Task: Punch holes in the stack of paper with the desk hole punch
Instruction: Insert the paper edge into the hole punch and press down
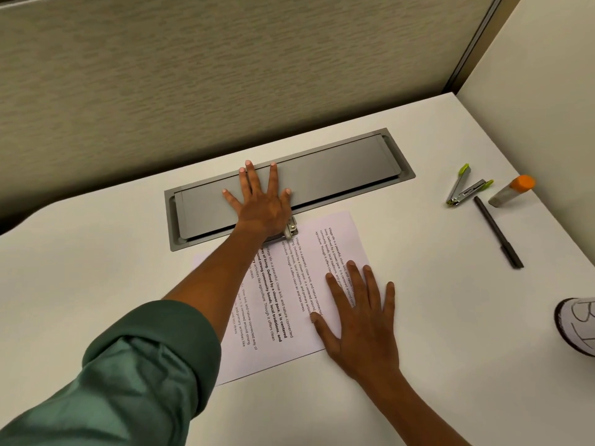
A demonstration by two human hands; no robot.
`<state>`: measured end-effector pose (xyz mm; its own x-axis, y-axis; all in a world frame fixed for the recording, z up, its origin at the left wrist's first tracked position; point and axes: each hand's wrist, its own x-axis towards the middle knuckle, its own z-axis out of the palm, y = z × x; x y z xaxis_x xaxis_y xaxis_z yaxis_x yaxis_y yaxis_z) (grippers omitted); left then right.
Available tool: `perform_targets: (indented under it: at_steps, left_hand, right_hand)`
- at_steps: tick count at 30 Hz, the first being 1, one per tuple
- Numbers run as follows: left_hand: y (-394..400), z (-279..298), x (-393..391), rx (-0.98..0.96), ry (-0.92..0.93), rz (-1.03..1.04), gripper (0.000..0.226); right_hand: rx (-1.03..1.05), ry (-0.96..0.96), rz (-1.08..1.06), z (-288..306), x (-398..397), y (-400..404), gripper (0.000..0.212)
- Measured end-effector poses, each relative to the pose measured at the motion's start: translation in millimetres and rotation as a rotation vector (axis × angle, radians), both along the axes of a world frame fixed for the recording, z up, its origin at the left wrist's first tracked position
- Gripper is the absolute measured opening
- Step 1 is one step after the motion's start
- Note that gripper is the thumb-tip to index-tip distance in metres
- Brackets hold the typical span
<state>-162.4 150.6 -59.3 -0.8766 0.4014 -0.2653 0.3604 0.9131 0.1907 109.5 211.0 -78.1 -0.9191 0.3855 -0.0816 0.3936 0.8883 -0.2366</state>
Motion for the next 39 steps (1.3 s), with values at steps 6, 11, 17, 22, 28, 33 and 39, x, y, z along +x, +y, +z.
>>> perform_targets:
  at_steps: [6,11,17,22,28,33,39]
  left_hand:
    - [-0.2,-9.0,-1.7,-0.024,0.044,0.001,0.065]
    - [0.8,-9.4,-3.4,-0.043,0.048,0.003,0.064]
    - [-0.6,-11.9,-3.6,-0.047,0.057,0.002,0.065]
    - [-0.1,-11.3,-4.0,-0.054,0.046,0.003,0.065]
    - [-0.3,-5.1,-0.3,-0.038,0.043,0.003,0.064]
    - [-1.8,2.5,4.8,-0.01,0.112,-0.042,0.063]
    - [-2.1,8.6,6.7,-0.018,0.141,-0.017,0.068]
  right_hand:
    - [0.0,0.013,-0.012,-7.1,-0.6,-0.9,0.076]
    - [-0.009,0.01,-0.01,-3.6,-1.5,0.1,0.075]
    - [-0.002,0.016,-0.009,-2.7,-0.5,-0.7,0.074]
    - [-0.013,0.026,-0.014,-3.9,-1.4,-0.6,0.075]
    - [-0.027,0.024,-0.019,-6.1,-1.3,-0.6,0.075]
    - [-0.04,0.029,-0.023,-4.1,-1.0,-0.4,0.074]
    - [-0.055,0.049,-0.022,-2.0,0.4,-0.7,0.071]
